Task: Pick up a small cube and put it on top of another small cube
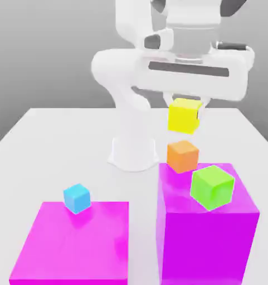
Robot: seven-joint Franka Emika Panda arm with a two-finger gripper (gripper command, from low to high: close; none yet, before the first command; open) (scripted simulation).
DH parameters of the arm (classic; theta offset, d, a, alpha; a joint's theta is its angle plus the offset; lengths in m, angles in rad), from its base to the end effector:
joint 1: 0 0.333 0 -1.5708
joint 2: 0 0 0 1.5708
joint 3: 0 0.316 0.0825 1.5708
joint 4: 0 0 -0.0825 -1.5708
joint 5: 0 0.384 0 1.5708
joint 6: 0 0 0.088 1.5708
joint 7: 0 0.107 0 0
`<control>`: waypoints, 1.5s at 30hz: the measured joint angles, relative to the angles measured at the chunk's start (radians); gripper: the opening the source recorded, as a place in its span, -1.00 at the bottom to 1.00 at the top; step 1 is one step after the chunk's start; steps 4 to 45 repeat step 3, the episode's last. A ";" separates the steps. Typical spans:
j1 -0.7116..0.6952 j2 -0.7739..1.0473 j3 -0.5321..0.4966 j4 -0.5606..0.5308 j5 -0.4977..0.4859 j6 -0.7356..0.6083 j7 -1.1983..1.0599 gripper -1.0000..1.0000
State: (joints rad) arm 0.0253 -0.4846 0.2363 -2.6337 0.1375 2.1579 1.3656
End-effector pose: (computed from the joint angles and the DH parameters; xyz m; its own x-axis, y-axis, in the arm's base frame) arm 0.3689 0.1016 0.3989 0.3561 -0.9344 -0.0048 -0.9344 -0.3561 -0.0023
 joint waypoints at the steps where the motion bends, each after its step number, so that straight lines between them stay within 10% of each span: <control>1: 0.000 0.000 0.000 0.000 0.000 0.000 0.000 1.00; 45: 0.000 0.000 0.000 0.000 0.000 0.000 0.000 1.00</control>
